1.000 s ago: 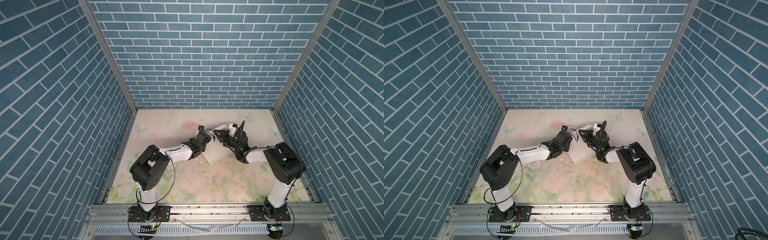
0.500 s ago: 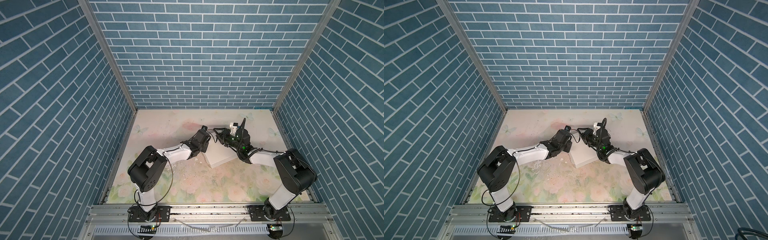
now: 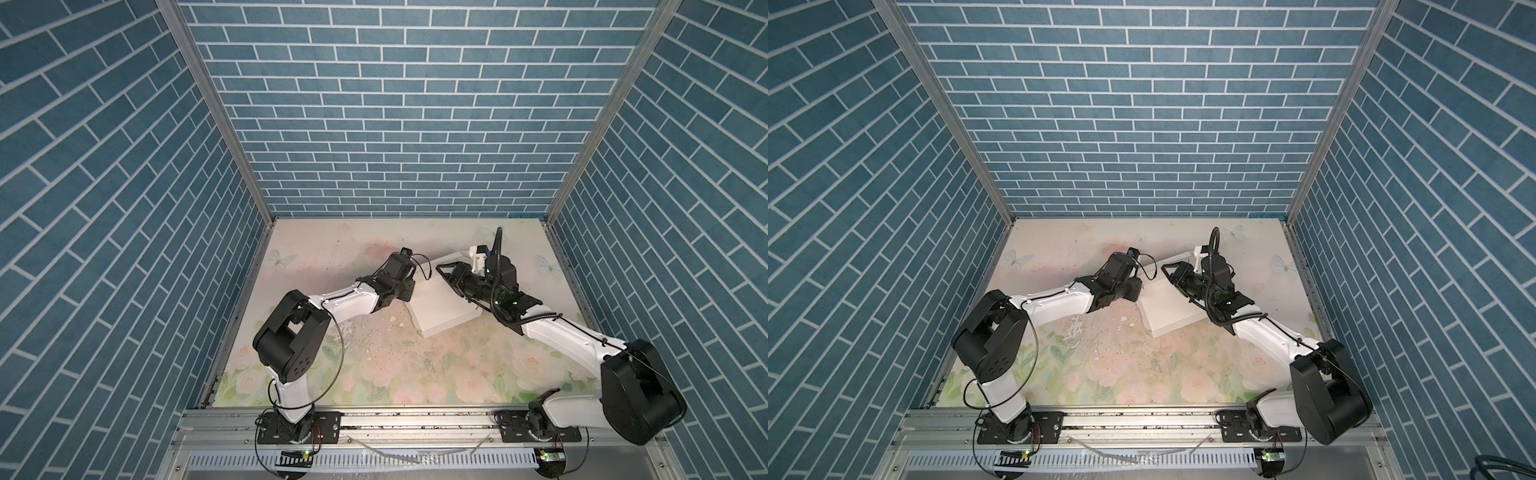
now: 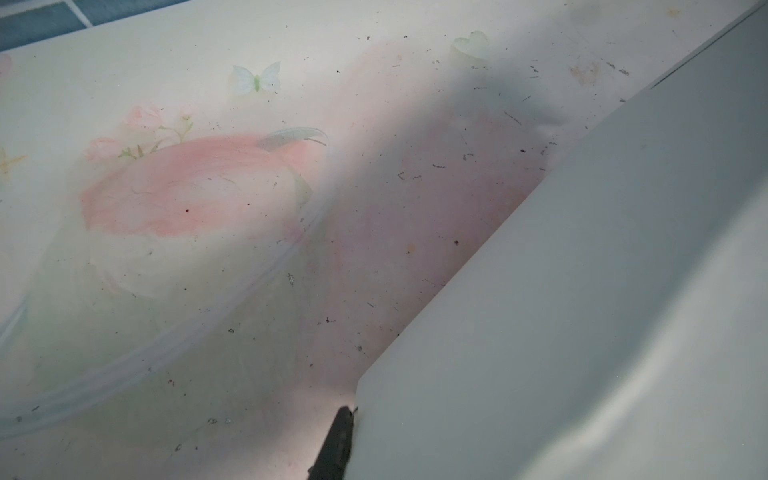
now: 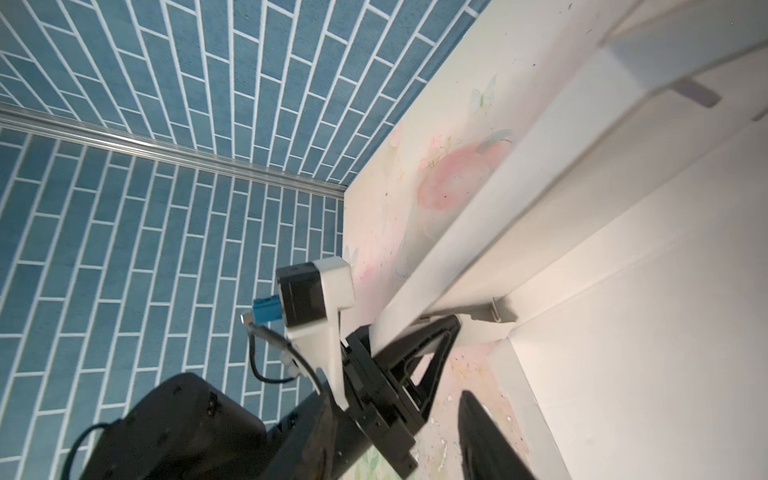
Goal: Fold the paper box
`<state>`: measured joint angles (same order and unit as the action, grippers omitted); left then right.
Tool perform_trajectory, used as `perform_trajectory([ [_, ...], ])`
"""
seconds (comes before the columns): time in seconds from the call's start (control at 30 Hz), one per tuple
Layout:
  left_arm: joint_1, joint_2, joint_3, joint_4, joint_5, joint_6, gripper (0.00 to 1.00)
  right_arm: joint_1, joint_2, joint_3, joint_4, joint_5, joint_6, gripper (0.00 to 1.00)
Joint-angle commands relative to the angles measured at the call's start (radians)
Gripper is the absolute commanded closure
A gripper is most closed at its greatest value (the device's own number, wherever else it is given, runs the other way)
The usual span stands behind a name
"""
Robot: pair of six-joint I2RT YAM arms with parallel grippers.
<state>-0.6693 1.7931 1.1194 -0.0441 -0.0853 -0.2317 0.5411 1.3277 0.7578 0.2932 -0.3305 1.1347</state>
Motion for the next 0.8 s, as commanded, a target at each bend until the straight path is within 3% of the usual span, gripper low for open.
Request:
perform_trajectory([
  [0.0, 0.024, -0.023, 0.014, 0.004, 0.068, -0.031, 0.79, 0.005, -0.068, -0.014, -0.159, 0.019, -0.104, 0.53],
  [0.13, 0.055, -0.031, 0.010, 0.016, 0.151, -0.044, 0.78, 0.006, -0.107, -0.022, -0.293, 0.035, -0.182, 0.64],
  [0.27, 0.086, -0.032, 0.010, 0.032, 0.253, -0.035, 0.78, 0.006, -0.075, -0.022, -0.318, 0.054, -0.229, 0.75],
  [0.5, 0.124, -0.026, -0.002, 0.063, 0.384, -0.031, 0.78, 0.005, 0.069, 0.011, -0.214, 0.019, -0.236, 0.87],
  [0.77, 0.125, -0.015, -0.007, 0.093, 0.431, -0.031, 0.78, 0.003, 0.283, 0.044, 0.035, -0.027, -0.208, 0.91],
])
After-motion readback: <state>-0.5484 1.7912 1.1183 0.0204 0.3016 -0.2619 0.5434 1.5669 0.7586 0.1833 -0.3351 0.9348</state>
